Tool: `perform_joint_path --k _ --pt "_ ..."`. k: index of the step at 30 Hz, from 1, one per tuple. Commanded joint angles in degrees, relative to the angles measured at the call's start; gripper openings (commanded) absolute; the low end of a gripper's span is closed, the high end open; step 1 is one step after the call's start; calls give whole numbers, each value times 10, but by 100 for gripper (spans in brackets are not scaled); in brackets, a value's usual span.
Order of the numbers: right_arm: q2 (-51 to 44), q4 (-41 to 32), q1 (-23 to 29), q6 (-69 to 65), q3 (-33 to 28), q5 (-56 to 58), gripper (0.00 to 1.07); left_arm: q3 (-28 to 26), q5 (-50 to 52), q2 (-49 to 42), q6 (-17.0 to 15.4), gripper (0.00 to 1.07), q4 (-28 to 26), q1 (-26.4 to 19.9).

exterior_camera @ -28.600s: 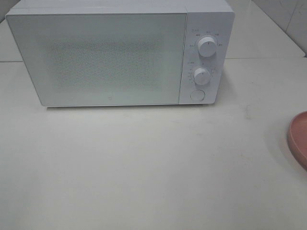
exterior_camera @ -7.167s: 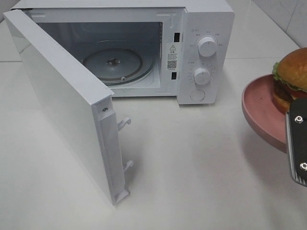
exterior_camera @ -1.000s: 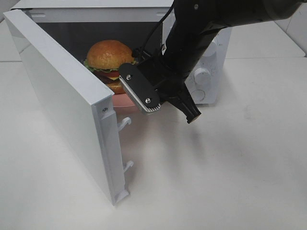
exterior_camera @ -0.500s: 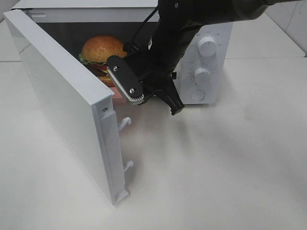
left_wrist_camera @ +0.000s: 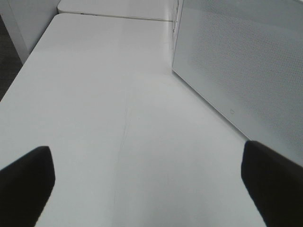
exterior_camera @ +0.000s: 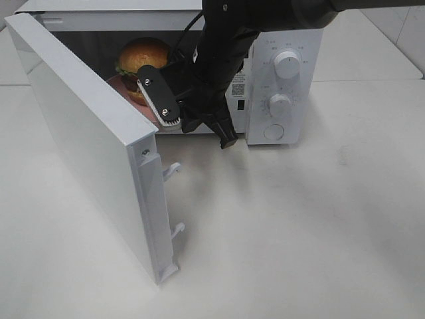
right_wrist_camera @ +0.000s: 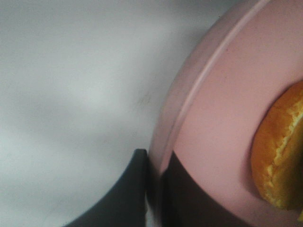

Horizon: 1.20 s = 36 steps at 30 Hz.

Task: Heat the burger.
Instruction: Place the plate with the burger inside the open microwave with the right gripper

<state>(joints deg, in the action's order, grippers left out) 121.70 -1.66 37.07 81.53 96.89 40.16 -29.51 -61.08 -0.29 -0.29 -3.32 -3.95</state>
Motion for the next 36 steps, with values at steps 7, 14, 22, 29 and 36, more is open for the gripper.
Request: perform_joint_path --k 7,14,22,29,36 --pt "30 11 -1 -10 60 -17 0 -5 1 -2 -5 100 1 -1" --pt "58 30 -1 -44 101 -14 0 -5 1 -2 -5 100 1 -1" --pt "89 31 -1 -58 145 -15 1 -5 1 -2 -5 100 1 -1" --pt "110 56 -1 -60 166 -15 1 -5 1 -2 -5 100 1 -1" --pt "123 61 -1 -60 177 -20 1 -5 1 -2 -5 100 1 -1"
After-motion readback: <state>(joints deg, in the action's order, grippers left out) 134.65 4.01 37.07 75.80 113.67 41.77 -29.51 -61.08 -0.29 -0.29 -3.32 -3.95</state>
